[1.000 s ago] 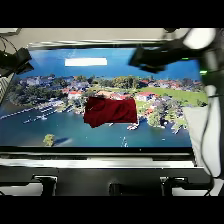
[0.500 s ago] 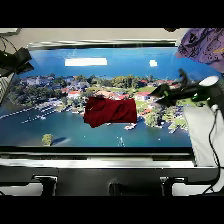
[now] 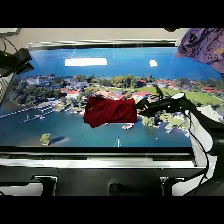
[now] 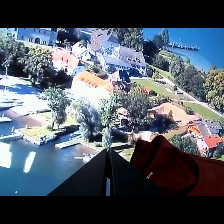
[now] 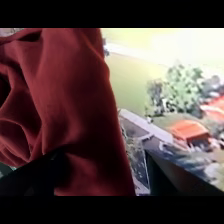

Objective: Fold the clothes and pants, and hang the long-sleeved shirts on hangers.

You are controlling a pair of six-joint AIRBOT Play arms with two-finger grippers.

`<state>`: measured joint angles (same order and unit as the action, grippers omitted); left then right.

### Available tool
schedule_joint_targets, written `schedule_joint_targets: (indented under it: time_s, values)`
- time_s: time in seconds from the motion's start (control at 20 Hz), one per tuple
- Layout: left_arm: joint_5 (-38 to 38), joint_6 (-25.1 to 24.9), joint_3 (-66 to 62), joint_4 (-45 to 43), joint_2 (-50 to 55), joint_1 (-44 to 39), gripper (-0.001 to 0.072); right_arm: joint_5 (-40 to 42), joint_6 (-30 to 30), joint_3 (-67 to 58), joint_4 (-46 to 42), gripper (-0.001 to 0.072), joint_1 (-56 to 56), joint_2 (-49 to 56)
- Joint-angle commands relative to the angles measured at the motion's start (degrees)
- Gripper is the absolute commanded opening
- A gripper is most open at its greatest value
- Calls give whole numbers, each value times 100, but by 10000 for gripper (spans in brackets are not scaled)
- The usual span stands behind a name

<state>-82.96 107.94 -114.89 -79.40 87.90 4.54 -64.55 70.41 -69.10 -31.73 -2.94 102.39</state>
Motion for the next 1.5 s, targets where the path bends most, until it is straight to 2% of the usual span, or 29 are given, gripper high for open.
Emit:
schedule_joint_targets:
  time_s: [0.0, 0.05, 0.1, 0.15, 0.2, 0.25, 0.4, 0.65, 0.85, 1.1, 1.3, 1.45]
  values:
    - [0, -20, 7, 2, 7, 2, 15, 365, -61, 24, 66, 514, 184, 87]
    - [0, -20, 7, 2, 7, 2, 15, 407, -63, 24, 107, 461, 184, 87]
    - [0, -20, 7, 2, 7, 2, 15, 435, -63, 24, 133, 373, 184, 87]
    - [0, -20, 7, 2, 7, 2, 15, 439, -127, 24, 179, 265, 184, 87]
    - [0, -17, 7, 2, 7, 2, 15, 387, -264, 24, 310, 114, 184, 85]
    - [0, -20, 7, 2, 7, 2, 15, 348, -313, 22, 459, 23, 181, 70]
    - [-2, -20, 7, 2, 7, 2, 15, 109, -205, -302, 632, 23, 133, -74]
    - [-20, -17, 7, 4, 4, 2, 15, -144, 1078, -1956, 146, 22, -409, -260]
    - [-22, -15, 7, 7, 4, 2, 15, -236, 2258, -3401, -632, 22, -1058, -262]
    - [-22, 2, 7, 7, 4, 2, 15, -278, 3233, -4666, -1644, 22, -1816, -262]
    - [-24, 2, 7, 15, 4, 2, 15, -66, 4127, -4874, -1939, 22, -2500, -363]
    - [-24, 4, 7, 96, 4, 2, 15, 116, 4459, -4874, -2109, 21, -2850, -531]
